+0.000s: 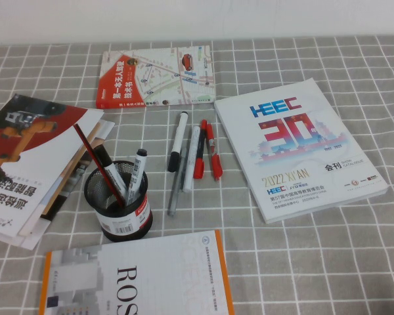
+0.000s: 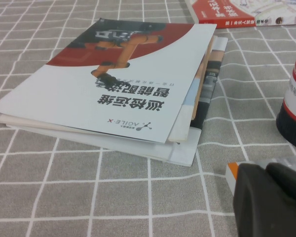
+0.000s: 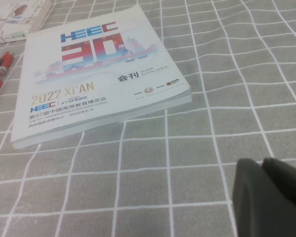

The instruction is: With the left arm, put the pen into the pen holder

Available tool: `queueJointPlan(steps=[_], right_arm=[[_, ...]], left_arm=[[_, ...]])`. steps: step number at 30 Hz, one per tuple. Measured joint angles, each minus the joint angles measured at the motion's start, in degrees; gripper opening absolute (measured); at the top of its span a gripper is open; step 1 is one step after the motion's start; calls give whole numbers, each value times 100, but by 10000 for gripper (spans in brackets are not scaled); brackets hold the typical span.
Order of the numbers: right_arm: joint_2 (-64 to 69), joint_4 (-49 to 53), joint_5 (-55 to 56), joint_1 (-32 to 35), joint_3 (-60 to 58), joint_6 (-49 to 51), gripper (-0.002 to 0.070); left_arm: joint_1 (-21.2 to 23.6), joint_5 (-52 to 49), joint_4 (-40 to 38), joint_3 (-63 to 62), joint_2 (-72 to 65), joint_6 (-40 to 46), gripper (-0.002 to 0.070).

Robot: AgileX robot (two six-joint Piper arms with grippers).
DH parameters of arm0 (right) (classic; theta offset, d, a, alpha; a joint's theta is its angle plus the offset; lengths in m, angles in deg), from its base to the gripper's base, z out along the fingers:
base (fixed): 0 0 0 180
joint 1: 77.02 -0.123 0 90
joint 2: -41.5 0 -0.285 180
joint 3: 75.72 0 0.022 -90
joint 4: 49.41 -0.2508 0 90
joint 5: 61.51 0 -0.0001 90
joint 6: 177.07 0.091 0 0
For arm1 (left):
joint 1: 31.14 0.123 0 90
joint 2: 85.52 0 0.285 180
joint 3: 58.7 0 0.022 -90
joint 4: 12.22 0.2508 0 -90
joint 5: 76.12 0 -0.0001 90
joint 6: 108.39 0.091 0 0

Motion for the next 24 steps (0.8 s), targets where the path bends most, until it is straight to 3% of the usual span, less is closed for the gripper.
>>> queueJointPlan(steps=[14, 19, 24], right_arm=[[0, 0, 0, 0, 0, 0, -15], [0, 0, 0, 0, 0, 0, -15], [0, 0, 0, 0, 0, 0, -15]], left_arm=[[0, 484, -314, 0, 0, -101, 0], [0, 903, -1028, 0, 0, -395, 0], [0, 1193, -2010, 0, 0, -1282, 0]])
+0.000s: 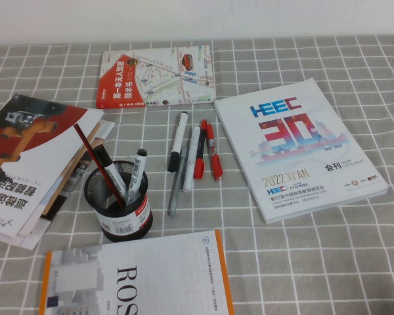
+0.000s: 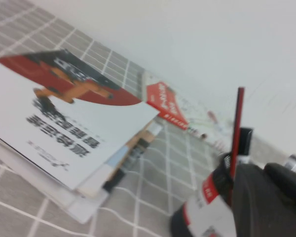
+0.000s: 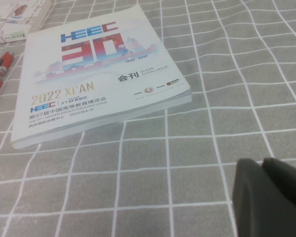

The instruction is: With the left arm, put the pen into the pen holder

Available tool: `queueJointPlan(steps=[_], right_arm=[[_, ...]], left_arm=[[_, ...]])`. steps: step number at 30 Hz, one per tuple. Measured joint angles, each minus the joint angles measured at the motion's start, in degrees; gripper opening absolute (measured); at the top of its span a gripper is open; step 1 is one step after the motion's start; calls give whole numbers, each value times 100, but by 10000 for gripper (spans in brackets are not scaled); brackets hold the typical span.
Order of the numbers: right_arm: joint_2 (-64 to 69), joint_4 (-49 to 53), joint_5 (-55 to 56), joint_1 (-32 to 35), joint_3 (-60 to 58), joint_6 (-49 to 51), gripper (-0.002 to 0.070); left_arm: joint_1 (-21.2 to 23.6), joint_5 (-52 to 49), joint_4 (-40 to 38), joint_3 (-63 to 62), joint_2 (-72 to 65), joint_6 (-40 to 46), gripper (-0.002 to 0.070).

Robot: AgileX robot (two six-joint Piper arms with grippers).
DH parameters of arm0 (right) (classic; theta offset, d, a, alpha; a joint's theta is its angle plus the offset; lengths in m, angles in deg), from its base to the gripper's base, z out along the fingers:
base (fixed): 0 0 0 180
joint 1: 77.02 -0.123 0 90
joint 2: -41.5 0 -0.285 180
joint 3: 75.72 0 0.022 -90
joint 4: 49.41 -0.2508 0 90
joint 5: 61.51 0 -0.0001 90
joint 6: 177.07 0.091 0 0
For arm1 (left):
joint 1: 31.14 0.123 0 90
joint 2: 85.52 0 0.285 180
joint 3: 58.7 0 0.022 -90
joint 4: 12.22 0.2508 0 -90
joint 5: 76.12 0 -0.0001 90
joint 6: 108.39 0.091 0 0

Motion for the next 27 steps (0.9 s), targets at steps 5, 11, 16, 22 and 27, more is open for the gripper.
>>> queueJointPlan(steps=[5, 11, 16, 22, 27], right_arm=[[0, 0, 0, 0, 0, 0, -15], [0, 0, 0, 0, 0, 0, -15], [0, 0, 0, 0, 0, 0, -15], [0, 0, 0, 0, 0, 0, -15], [0, 0, 0, 0, 0, 0, -15]], left_arm=[[0, 51, -192, 0, 0, -196, 0], [0, 319, -204, 0, 0, -208, 0], [0, 141, -168, -396, -366, -185, 0], [0, -1081, -111, -1601, -1834, -73, 0], [0, -1913, -97, -2680, -3257, 463, 0]])
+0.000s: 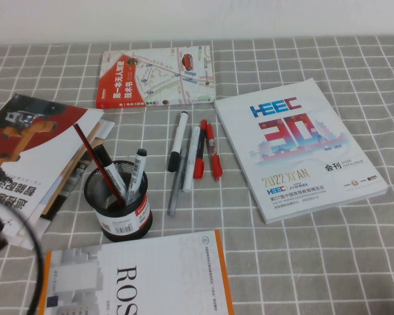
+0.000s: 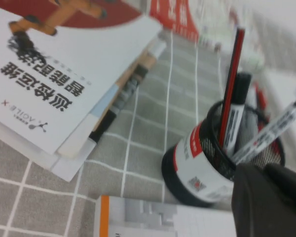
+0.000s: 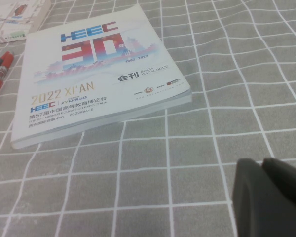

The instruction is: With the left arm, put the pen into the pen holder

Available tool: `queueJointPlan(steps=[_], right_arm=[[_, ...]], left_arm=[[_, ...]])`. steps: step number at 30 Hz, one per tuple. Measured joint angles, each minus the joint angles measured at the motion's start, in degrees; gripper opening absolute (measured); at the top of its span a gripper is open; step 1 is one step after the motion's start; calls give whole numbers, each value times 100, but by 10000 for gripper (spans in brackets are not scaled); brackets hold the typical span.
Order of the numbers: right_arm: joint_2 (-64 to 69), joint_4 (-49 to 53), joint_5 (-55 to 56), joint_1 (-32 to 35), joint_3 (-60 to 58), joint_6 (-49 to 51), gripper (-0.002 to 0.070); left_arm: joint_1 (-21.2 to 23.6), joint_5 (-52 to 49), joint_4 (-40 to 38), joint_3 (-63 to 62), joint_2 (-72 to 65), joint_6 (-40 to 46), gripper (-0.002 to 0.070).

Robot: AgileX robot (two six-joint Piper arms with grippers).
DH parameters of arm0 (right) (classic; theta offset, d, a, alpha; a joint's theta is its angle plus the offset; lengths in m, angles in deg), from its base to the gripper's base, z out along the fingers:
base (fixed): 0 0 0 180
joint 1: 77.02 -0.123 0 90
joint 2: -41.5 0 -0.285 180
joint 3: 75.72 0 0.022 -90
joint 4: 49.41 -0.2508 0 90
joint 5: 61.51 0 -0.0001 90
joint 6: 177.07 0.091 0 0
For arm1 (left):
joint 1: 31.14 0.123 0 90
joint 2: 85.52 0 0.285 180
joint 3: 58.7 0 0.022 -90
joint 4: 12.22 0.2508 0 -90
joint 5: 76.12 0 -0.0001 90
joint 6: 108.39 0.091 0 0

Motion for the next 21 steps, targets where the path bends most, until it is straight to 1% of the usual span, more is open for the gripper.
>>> queueJointPlan(steps=[4, 10, 14, 17, 21], right_arm=[[0, 0, 0, 0, 0, 0, -15], [0, 0, 0, 0, 0, 0, -15], [0, 0, 0, 0, 0, 0, -15], [0, 0, 0, 0, 0, 0, -15], [0, 0, 0, 0, 0, 0, -15]], left_arm=[[0, -708, 25, -996, -1184, 541, 0], [-28, -1657, 72, -2433, -2840, 1046, 0], [-364, -1859, 184, -3345, -3753, 1177, 0], [-750, -2056, 407, -4082, -4479, 1203, 0], [-1091, -2701, 567, -5275, -5404, 1203, 0]])
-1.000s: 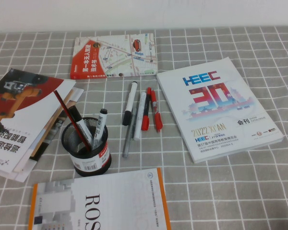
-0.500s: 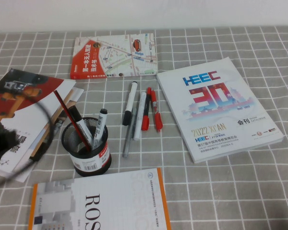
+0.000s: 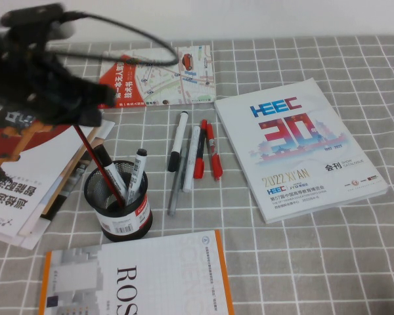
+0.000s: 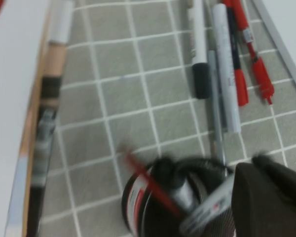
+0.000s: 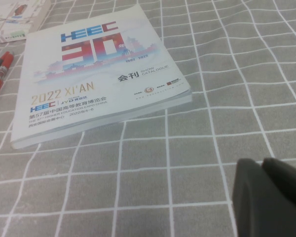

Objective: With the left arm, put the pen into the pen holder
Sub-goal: Pick up the pen on the table

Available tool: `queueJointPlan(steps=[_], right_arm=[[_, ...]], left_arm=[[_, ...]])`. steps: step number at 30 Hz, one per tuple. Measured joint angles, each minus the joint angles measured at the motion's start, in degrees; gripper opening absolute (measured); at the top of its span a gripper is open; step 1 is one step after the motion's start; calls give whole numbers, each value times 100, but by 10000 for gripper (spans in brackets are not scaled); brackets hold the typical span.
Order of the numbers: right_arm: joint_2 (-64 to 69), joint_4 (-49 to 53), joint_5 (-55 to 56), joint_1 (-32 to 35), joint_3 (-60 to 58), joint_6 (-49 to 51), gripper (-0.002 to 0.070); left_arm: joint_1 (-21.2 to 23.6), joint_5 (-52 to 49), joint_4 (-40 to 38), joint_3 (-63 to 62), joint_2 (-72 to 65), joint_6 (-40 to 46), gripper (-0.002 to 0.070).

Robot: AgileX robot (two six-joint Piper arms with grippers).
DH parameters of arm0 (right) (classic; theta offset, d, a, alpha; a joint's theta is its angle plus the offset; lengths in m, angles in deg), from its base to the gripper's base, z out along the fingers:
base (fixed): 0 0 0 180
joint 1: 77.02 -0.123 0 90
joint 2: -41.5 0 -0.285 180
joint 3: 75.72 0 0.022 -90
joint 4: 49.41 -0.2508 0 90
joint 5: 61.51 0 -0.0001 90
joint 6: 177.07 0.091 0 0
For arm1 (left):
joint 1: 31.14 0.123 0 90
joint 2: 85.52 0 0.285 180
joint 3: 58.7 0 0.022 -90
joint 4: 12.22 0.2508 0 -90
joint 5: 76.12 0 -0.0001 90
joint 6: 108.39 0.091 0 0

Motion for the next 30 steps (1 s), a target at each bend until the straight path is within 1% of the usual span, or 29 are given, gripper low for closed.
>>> queueJointPlan(steps=[6, 10, 12, 18, 25, 30], right_arm=[[0, 0, 0, 0, 0, 0, -15], [0, 0, 0, 0, 0, 0, -15], [0, 0, 0, 0, 0, 0, -15], [0, 0, 0, 0, 0, 0, -15], [0, 0, 0, 0, 0, 0, -15], [0, 0, 0, 0, 0, 0, -15]], left_arm=[[-333, -943, 392, -1840, -1275, 0, 0], [-423, -1412, 540, -2809, -1886, 0, 0], [-436, -1467, 538, -3158, -2177, 0, 0], [-485, -1505, 567, -3714, -2920, 0, 0], [-855, -1515, 587, -3875, -3460, 64, 0], [-1028, -1503, 587, -3889, -3777, 101, 0]])
